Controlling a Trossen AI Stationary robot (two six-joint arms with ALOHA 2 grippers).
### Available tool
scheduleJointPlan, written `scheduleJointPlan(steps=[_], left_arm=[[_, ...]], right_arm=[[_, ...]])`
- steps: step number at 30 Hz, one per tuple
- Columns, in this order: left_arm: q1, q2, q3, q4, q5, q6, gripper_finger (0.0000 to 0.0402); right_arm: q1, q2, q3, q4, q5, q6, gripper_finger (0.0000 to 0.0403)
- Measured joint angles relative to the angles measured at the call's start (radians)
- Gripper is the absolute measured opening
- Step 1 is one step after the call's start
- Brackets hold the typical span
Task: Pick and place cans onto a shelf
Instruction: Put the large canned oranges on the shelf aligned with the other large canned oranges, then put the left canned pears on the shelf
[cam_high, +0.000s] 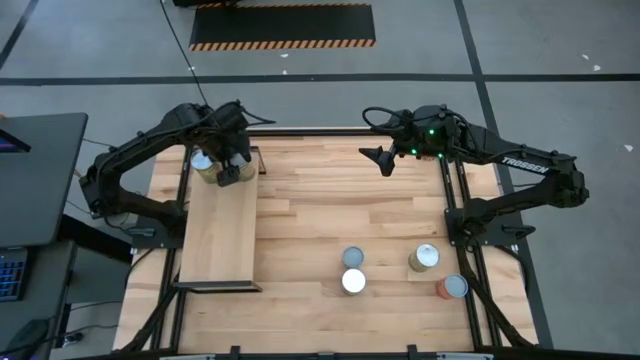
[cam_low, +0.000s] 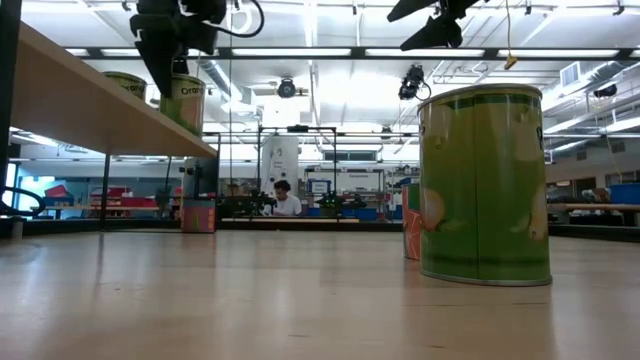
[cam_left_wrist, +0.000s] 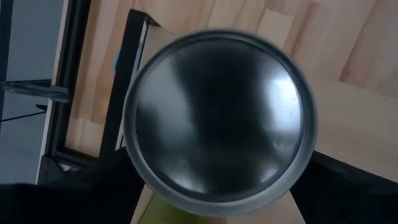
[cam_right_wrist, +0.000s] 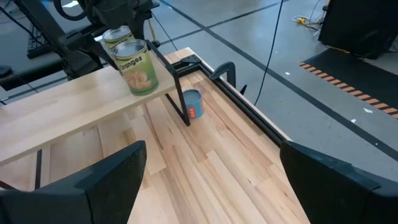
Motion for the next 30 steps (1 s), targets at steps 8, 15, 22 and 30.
scheduleJointPlan(steps=[8,15,22,30], left_arm=[[0.000,-0.016,0.002,-0.031,-0.001,-0.001,0.0354],[0.000,-0.016,0.111,-0.071,-0.007,0.005,0.0354],[0.000,-0.016,0.239,-0.154,-0.036,-0.023,0.0354],[-0.055,-0.021,0.397,-0.062,0.178,-0.083,0.0353]], right_arm=[[0.000,0.000,0.000,0.000,0.000,0.000,0.0378],[0.000,0.000,0.000,0.001,0.000,0.001,0.0378],[0.000,0.000,0.000,0.001,0.000,0.018,0.0378],[0.000,0.000,0.000,0.001,0.000,-0.006,0.0378]])
